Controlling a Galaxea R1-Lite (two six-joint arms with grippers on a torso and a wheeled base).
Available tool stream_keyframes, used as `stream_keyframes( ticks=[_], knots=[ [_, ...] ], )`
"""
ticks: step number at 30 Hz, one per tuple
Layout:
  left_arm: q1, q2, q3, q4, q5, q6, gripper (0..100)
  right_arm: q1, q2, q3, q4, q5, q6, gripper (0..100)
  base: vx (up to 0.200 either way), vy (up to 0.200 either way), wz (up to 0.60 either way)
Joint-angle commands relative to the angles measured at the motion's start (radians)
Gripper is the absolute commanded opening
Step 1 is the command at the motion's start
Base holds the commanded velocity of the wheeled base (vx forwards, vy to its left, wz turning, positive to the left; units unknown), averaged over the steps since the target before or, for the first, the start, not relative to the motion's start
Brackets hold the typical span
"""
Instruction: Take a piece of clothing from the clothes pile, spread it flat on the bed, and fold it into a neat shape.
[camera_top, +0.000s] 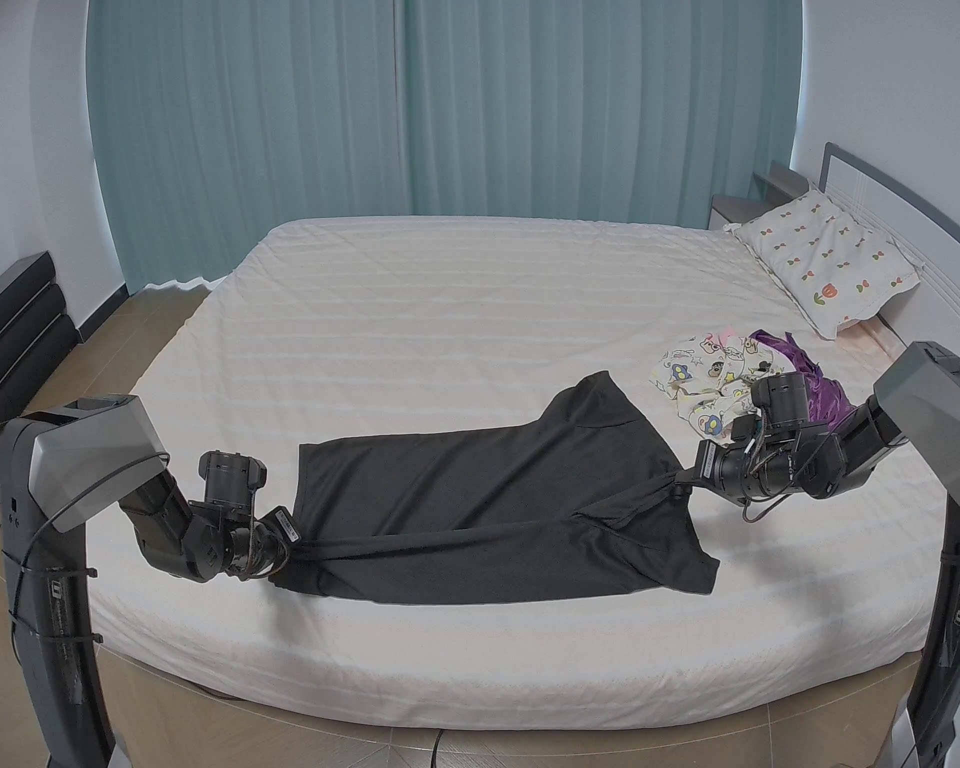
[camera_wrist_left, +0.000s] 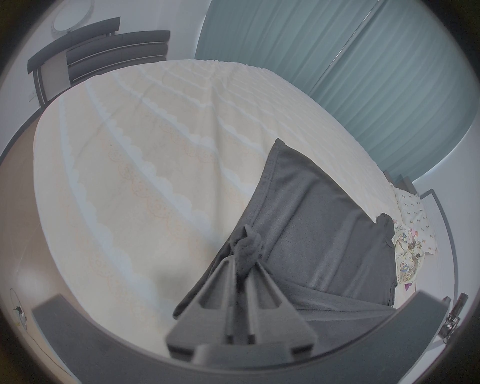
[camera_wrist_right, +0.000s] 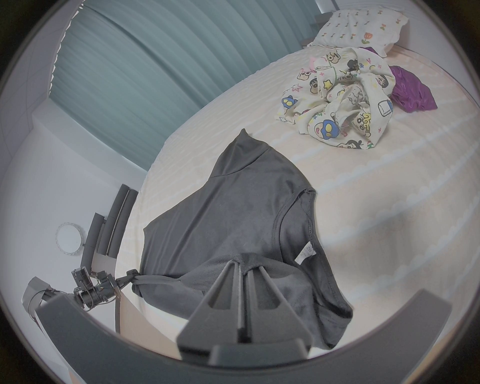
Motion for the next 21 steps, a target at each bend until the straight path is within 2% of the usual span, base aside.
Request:
stream_keyframes(
  ticks=[1, 2, 8, 9, 10, 12, 13, 15, 21],
  knots=[
    [-0.004, 0.045, -0.035, 0.003, 0.002, -0.001, 100, 0.004, 0.066, -0.001, -0.034, -0.007, 0.017, 0, 0.000, 0.000, 0.00],
    [-0.004, 0.053, -0.043, 0.003, 0.002, -0.002, 100, 0.004, 0.080, -0.004, -0.041, -0.009, 0.020, 100, 0.000, 0.000, 0.00],
    [-0.004, 0.066, -0.070, 0.001, 0.012, -0.039, 100, 0.004, 0.118, -0.013, -0.081, -0.017, 0.075, 100, 0.000, 0.000, 0.00],
    [-0.002, 0.062, -0.072, 0.003, 0.014, -0.045, 100, 0.002, 0.121, -0.018, -0.110, -0.037, 0.142, 100, 0.000, 0.000, 0.00],
    [-0.002, 0.062, -0.072, 0.003, 0.014, -0.045, 100, 0.002, 0.121, -0.018, -0.110, -0.037, 0.142, 100, 0.000, 0.000, 0.00],
    [0.005, 0.025, -0.061, -0.007, 0.012, -0.062, 100, 0.001, 0.109, -0.012, -0.153, -0.066, 0.244, 100, 0.000, 0.000, 0.00],
    [0.005, 0.025, -0.061, -0.007, 0.012, -0.062, 100, 0.001, 0.109, -0.012, -0.153, -0.066, 0.244, 100, 0.000, 0.000, 0.00],
    [0.015, -0.040, -0.035, -0.002, 0.003, -0.108, 100, 0.004, 0.089, 0.001, -0.159, -0.093, 0.325, 100, 0.000, 0.000, 0.00],
    [0.016, -0.181, 0.115, -0.010, -0.011, -0.136, 100, 0.024, 0.000, 0.087, -0.161, -0.138, 0.558, 100, 0.000, 0.000, 0.00]
  ],
)
